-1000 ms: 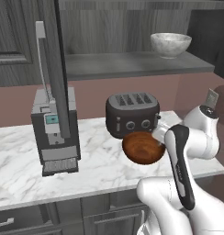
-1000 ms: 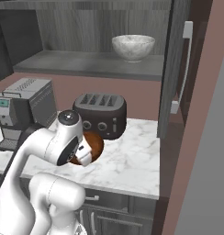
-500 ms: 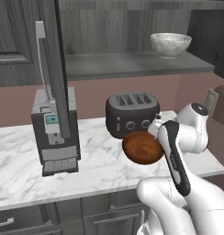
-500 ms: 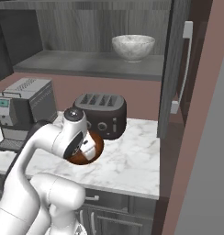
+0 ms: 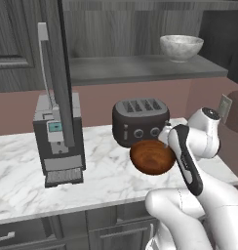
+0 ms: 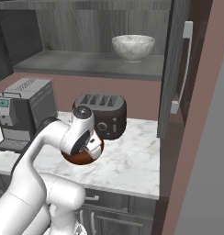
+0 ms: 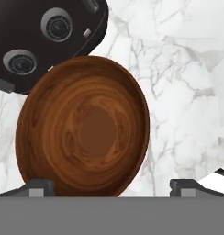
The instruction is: Open the cabinet. Pick the bowls from the counter and place them in the cabinet. Then close the cabinet.
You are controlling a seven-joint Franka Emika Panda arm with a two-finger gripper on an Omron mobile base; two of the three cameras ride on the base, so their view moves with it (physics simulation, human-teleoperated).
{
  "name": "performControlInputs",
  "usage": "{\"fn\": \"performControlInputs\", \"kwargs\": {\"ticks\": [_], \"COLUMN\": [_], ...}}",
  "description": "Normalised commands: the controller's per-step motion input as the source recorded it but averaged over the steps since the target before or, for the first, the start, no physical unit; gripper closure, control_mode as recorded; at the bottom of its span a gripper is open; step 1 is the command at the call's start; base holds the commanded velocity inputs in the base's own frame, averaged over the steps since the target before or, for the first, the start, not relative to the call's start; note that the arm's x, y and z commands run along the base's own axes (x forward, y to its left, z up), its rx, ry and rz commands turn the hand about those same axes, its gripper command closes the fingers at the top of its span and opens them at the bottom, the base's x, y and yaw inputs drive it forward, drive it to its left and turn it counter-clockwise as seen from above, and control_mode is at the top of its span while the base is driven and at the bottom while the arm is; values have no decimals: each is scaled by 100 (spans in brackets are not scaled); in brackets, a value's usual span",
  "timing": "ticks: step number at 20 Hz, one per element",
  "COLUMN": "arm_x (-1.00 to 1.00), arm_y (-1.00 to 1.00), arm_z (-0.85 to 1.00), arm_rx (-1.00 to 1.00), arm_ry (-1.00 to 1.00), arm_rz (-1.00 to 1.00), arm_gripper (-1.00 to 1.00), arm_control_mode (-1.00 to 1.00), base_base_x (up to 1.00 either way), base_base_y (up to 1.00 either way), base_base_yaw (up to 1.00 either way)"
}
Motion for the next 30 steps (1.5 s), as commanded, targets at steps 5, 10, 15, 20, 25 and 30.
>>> {"fn": "performControlInputs", "kwargs": {"ticks": [5, 10, 15, 20, 25, 30], "arm_x": [9, 1, 0, 0, 0, 0], "arm_y": [0, -5, -7, 0, 0, 0], "arm_z": [-18, -23, -13, -8, -8, -15], "arm_rx": [0, 0, 0, 0, 0, 0], "arm_ry": [2, 0, 0, 0, -1, 0], "arm_rz": [0, 0, 0, 0, 0, 0], "arm_gripper": [-100, -100, -100, -100, -100, -100], "arm_control_mode": [-100, -100, -100, -100, -100, -100], "base_base_x": [0, 0, 0, 0, 0, 0], "base_base_y": [0, 0, 0, 0, 0, 0], "base_base_yaw": [0, 0, 0, 0, 0, 0]}}
